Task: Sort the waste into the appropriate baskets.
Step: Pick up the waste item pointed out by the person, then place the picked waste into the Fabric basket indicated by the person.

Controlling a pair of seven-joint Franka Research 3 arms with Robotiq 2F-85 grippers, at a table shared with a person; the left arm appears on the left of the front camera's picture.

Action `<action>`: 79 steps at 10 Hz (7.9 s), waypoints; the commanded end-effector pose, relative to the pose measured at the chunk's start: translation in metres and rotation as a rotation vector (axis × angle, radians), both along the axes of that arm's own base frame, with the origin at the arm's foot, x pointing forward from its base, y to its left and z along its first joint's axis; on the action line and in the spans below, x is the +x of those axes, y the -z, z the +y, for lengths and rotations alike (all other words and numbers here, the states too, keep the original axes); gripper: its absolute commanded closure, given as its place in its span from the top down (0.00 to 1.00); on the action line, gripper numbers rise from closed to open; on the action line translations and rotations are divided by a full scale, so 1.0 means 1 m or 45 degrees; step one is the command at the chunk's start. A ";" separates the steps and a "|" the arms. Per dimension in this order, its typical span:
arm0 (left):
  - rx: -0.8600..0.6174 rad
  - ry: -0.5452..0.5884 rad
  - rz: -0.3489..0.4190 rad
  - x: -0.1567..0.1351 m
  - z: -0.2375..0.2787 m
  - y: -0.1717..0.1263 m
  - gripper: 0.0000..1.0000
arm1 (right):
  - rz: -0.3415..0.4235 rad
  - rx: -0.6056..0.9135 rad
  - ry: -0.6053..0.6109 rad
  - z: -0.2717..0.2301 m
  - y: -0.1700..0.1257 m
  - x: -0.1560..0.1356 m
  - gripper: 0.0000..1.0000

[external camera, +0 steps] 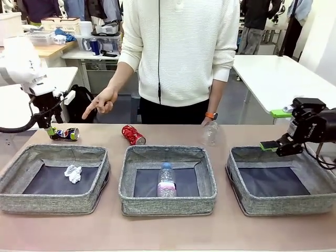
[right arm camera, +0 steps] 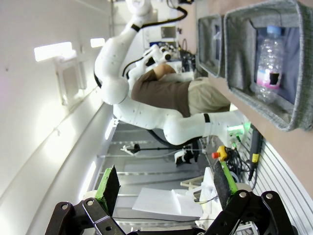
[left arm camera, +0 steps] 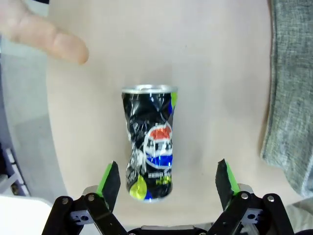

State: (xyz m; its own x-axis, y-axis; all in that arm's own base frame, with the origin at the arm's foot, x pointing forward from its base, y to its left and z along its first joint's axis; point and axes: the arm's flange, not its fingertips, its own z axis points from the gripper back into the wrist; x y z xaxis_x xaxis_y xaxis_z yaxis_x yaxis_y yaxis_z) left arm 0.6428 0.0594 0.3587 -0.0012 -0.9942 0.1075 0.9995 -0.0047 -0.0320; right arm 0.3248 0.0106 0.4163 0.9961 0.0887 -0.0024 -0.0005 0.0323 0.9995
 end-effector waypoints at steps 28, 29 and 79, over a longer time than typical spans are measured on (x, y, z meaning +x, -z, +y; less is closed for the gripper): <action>-0.223 -0.668 0.359 -0.110 -0.015 -0.151 0.00 | -0.037 0.026 0.006 0.002 -0.001 0.002 1.00; -0.127 -0.729 0.324 -0.133 -0.026 -0.138 0.00 | -0.037 0.026 0.006 0.002 -0.001 0.002 1.00; 0.097 -1.831 0.196 -0.244 -0.414 -0.406 0.36 | -0.037 0.026 0.006 0.002 -0.001 0.002 1.00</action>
